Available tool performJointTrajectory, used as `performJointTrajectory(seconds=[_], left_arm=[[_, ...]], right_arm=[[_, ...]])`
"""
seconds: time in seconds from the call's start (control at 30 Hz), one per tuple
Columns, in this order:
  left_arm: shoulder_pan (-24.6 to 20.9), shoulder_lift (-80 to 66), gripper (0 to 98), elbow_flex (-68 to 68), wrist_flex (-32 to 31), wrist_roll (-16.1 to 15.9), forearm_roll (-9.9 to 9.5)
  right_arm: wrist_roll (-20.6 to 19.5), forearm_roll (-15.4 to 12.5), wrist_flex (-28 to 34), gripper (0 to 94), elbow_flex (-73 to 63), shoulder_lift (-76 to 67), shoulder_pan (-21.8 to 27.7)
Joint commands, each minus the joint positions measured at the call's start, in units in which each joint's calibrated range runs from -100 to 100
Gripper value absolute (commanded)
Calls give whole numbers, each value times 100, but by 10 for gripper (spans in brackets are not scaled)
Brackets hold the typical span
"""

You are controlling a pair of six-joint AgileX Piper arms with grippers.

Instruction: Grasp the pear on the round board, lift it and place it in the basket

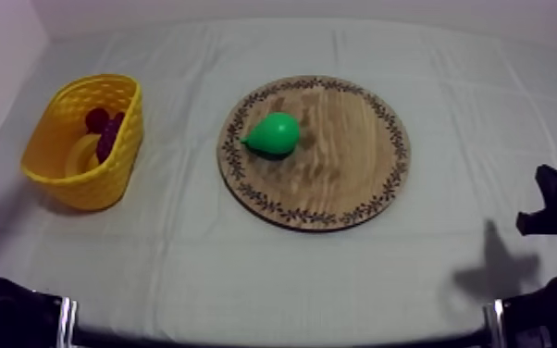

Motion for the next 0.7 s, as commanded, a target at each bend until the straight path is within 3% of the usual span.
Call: performJointTrajectory(seconds=[0.0,0.67], left_arm=[[143,293,0,-213,-11,-4,-49],[1052,1878,0,-73,-28,263,-819]], right_arm=[[1,2,3,3,5,-5,1],[1,2,3,3,5,-5,1]])
